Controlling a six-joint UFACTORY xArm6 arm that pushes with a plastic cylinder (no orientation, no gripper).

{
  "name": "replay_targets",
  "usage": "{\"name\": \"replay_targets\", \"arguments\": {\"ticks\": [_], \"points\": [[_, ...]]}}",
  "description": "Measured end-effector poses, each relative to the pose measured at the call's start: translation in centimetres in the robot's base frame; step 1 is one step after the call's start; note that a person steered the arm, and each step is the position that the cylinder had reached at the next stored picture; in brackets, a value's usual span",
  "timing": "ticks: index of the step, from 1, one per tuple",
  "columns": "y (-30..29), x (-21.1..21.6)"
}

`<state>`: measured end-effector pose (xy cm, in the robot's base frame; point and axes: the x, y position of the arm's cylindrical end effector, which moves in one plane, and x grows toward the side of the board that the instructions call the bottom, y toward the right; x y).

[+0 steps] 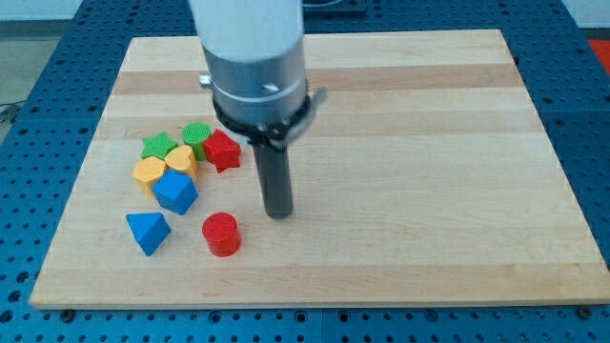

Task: Move the red circle down to the red star

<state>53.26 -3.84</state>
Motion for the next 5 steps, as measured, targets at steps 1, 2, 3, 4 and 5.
{"name": "replay_targets", "arguments": {"ticks": [1, 2, 3, 4, 5], "points": [[-0.5, 3.8], [-5.3, 6.4], [-7.3, 6.7], [-6.7, 6.1], [-6.2, 3.3]]}}
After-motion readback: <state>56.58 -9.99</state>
